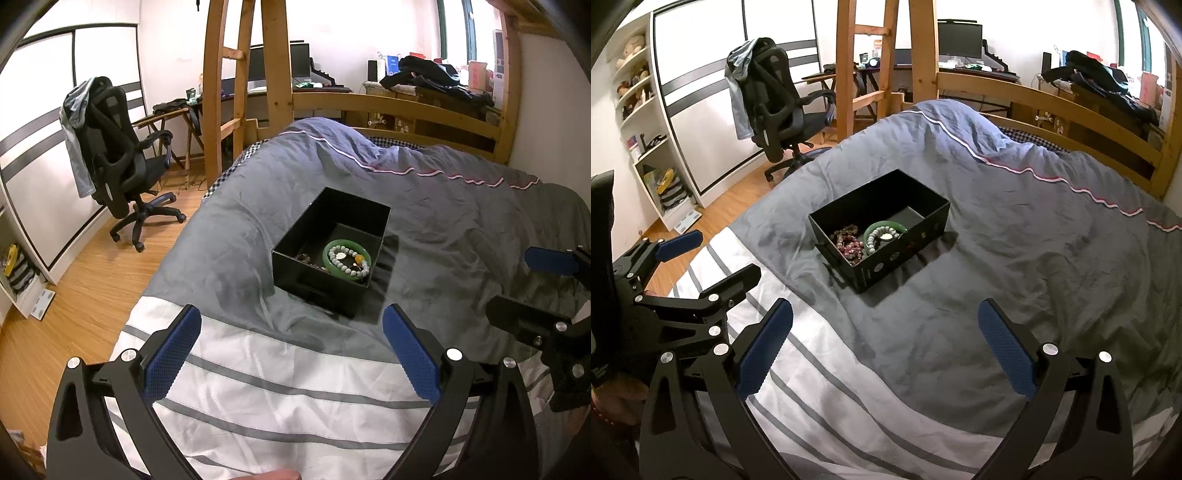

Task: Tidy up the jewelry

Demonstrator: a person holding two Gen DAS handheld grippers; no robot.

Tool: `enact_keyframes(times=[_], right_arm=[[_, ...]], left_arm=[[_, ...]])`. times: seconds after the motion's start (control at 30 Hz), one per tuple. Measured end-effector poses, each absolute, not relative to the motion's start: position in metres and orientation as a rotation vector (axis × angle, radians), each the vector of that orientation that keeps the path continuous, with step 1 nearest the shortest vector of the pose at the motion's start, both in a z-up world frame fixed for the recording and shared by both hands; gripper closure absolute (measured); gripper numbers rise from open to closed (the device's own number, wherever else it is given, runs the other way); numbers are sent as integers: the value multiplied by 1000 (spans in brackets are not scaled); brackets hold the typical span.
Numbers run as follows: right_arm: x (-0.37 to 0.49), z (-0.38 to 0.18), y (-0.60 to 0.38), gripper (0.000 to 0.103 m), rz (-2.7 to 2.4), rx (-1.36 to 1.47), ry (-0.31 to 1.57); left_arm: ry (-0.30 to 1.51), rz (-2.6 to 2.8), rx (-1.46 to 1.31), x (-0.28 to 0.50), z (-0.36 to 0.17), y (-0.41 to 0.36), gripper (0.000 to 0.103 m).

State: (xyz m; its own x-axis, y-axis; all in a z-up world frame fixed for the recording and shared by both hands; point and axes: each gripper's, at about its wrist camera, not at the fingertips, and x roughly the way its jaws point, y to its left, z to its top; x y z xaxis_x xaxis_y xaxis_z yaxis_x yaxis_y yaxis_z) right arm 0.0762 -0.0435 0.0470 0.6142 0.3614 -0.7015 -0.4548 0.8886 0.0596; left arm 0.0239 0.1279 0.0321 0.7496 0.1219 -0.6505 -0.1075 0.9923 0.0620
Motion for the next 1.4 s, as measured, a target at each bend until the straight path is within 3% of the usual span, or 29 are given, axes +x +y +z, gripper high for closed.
enact_keyframes(times=[1.4], right_arm=[[80, 43, -42, 4, 476, -122, 794]], left_arm=[[725, 123, 37, 22, 23, 129, 6]])
